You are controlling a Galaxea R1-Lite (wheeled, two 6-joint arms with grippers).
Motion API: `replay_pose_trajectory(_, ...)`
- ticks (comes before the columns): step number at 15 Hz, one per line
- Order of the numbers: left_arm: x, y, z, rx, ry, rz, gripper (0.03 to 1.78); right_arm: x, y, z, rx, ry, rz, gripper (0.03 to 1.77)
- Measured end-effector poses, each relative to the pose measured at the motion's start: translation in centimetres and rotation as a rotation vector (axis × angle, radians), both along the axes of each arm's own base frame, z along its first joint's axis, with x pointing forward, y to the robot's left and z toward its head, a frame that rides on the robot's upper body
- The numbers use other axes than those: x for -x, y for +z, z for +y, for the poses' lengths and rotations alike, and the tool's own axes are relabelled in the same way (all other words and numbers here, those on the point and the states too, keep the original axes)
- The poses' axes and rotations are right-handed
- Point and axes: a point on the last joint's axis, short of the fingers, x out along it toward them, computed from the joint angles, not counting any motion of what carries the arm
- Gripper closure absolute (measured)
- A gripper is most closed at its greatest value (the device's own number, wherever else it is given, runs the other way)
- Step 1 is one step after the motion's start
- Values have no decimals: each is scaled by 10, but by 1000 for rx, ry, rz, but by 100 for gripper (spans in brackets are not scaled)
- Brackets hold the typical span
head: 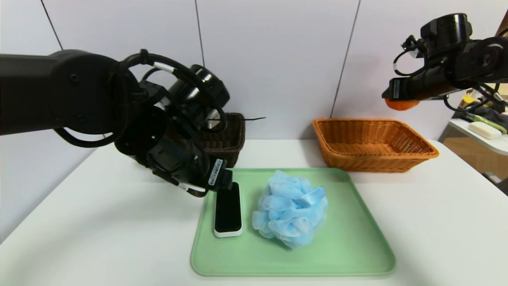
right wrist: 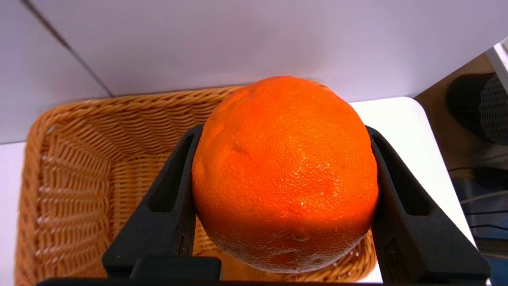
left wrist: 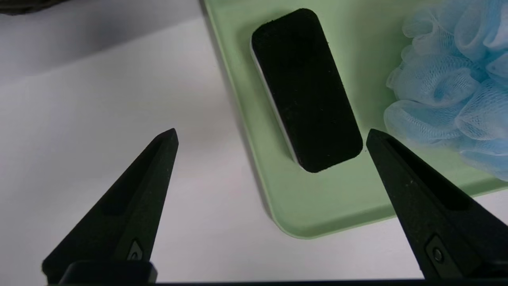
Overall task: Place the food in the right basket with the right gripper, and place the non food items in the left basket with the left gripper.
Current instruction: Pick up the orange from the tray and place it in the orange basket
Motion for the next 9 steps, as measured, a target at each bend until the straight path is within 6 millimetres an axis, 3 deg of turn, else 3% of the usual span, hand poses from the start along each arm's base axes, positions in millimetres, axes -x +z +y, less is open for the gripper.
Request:
replay_pose_trajectory(4, -5, -11, -17, -16, 34, 77, 12, -15, -23, -10, -21, 0, 55, 64)
replay_pose_trajectory(9, -16, -22, -36, -13, 75, 127, 12, -20, -33, -6, -27, 18, 82, 64)
